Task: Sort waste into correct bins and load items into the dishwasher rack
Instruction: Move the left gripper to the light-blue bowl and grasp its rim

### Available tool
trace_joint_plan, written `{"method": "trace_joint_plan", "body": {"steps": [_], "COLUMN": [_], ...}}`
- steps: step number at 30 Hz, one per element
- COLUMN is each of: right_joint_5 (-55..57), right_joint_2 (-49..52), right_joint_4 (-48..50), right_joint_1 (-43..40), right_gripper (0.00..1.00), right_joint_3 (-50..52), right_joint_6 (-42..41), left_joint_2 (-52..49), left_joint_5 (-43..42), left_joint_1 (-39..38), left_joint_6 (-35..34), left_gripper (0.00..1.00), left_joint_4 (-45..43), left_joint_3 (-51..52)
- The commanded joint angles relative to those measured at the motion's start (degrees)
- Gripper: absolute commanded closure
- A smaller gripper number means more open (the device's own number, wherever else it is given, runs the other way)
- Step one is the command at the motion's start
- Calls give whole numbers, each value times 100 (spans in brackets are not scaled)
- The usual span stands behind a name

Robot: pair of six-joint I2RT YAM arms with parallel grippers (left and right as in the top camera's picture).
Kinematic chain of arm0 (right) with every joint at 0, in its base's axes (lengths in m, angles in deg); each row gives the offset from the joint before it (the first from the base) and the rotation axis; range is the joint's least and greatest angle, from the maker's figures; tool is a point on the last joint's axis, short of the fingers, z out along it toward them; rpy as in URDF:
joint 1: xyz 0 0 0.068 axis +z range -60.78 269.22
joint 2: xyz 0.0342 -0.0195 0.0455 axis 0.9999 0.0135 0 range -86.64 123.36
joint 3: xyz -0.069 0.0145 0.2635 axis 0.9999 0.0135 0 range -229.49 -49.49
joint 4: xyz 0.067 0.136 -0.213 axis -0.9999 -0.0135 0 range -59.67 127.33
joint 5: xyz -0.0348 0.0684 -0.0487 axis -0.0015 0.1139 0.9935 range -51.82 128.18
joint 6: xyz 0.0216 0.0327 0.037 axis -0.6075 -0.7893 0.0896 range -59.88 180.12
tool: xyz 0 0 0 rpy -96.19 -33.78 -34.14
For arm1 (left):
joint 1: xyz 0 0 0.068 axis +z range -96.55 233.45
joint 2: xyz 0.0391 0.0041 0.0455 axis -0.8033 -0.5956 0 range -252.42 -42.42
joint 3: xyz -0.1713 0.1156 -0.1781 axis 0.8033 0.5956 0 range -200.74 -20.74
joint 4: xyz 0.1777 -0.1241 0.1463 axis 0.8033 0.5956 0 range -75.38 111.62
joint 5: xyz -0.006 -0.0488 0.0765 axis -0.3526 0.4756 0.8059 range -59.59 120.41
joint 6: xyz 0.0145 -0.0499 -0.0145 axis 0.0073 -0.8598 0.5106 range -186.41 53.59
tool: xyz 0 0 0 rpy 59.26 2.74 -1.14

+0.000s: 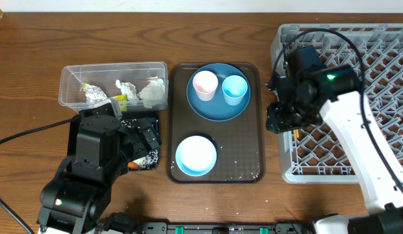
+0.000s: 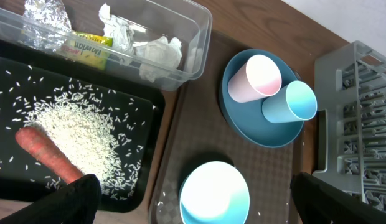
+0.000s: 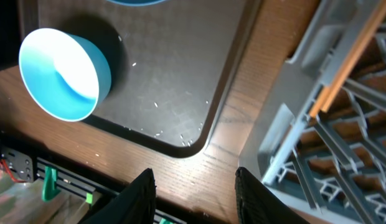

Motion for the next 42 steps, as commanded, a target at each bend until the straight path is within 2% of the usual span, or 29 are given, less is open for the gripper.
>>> {"method": "trace_joint_plan", "body": {"steps": [1, 5, 11, 20, 21, 22, 25, 34, 42], "right_joint_5": [-20, 79, 146, 142, 142, 142, 146, 144, 144], "right_joint_2": [-420, -748, -1073, -1113, -1113, -1113, -1113, -1110, -1110], "right_joint_4": [-46, -50, -138, -286, -293, -306, -356, -389, -389], "right_joint_1": [-205, -487, -824, -848, -846, -846, -846, -846, -846], "right_gripper": [59, 53, 53, 51, 51, 50, 46, 39, 35], "right_joint_3": [-87, -87, -87, -79, -79, -79, -79, -79, -79], "right_joint_6": [66, 68, 66, 66, 66, 68, 68, 68, 68], "left_joint_2": [15, 15, 15, 15, 15, 9, -50, -772, -2050], "left_joint_5": [94, 94, 94, 92, 48, -133, -826, -942, -946], "left_joint_1": [22, 22, 22, 22, 20, 20, -28, -302, -540], "left_joint_6": [61, 61, 61, 140, 142, 133, 94, -210, -304], "left_gripper": [0, 0, 0, 0, 3, 14, 32, 34, 44], "left_joint_4": [7, 4, 7, -7, 116, 227, 313, 136, -225], "left_joint_3": [-101, -101, -101, -101, -98, -79, 144, 953, 1226]}}
